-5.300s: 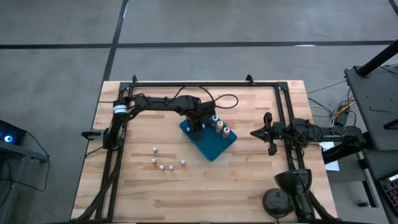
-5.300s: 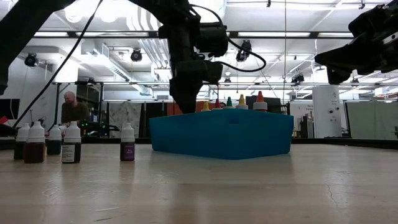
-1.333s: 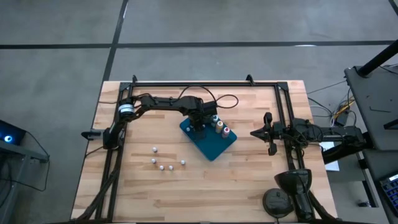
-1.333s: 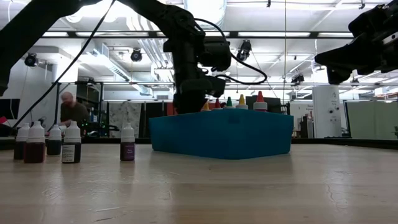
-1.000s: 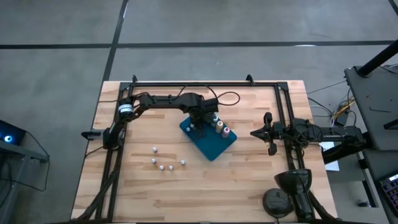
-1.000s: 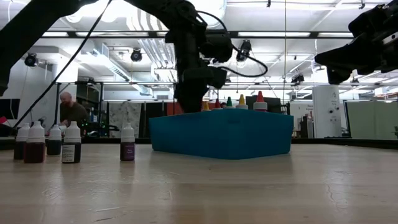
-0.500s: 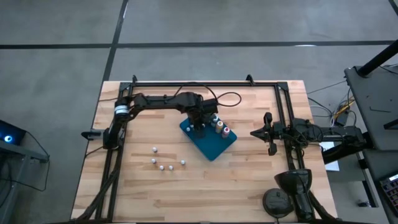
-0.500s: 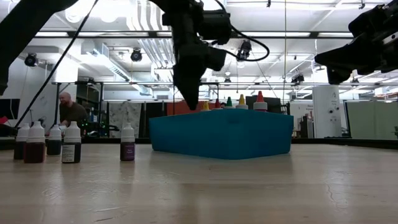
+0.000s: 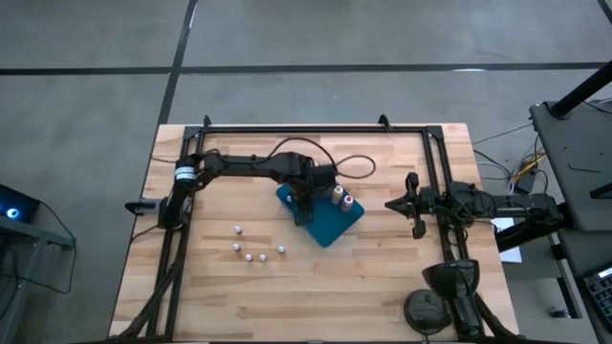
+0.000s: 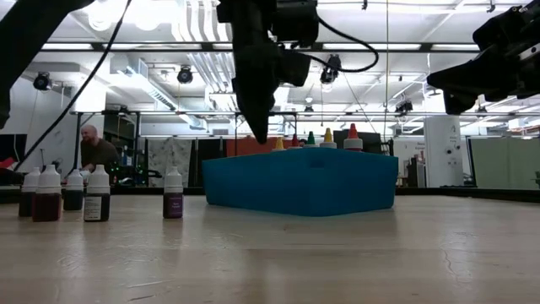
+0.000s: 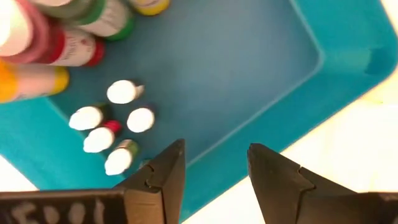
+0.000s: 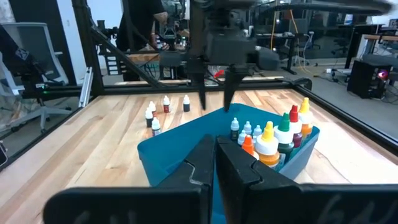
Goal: Pick & Place food coloring
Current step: Put the blue food coloring bottle into the blue bin
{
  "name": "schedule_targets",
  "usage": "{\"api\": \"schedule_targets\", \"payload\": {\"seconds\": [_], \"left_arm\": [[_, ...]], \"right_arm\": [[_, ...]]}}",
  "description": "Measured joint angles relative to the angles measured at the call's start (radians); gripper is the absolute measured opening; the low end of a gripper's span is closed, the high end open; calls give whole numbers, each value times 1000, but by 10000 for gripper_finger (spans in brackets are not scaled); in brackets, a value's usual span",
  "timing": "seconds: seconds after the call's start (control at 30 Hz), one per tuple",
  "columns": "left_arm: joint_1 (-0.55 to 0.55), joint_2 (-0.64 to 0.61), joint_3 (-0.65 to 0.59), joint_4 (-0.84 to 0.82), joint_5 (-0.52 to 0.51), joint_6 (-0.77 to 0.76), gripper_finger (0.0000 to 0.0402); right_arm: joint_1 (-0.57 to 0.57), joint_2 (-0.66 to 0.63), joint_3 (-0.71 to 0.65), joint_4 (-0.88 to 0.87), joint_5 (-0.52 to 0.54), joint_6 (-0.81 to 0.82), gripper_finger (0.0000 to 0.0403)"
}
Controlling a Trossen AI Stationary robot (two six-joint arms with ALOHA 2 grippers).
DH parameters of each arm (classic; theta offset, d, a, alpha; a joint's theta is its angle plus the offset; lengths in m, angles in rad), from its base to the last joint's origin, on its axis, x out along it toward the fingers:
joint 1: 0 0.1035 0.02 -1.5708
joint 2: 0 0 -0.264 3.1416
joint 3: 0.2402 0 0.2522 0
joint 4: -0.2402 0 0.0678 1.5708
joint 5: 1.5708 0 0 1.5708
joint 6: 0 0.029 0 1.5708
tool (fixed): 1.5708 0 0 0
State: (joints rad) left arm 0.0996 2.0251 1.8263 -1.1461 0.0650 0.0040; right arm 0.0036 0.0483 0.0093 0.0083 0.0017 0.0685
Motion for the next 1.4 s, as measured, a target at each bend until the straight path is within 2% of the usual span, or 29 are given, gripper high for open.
{"api": "schedule_targets", "payload": {"seconds": [0.4, 0.6, 0.77, 1.03, 1.4], "left_arm": [[-80, -12, -5, 5, 67, -7, 145], [-89, -74, -87, 45, 74, -6, 145], [-99, -167, -212, 106, 73, -3, 145], [-148, -374, -495, 229, 74, -13, 145], [-173, -640, -793, 265, 72, -92, 145]], "right_arm": [[0, 0, 0, 0, 0, 2, 9], [0, 0, 0, 0, 0, 0, 9], [0, 0, 0, 0, -1, 0, 9], [0, 0, 0, -1, -1, 0, 9], [0, 0, 0, 0, 0, 1, 9]]}}
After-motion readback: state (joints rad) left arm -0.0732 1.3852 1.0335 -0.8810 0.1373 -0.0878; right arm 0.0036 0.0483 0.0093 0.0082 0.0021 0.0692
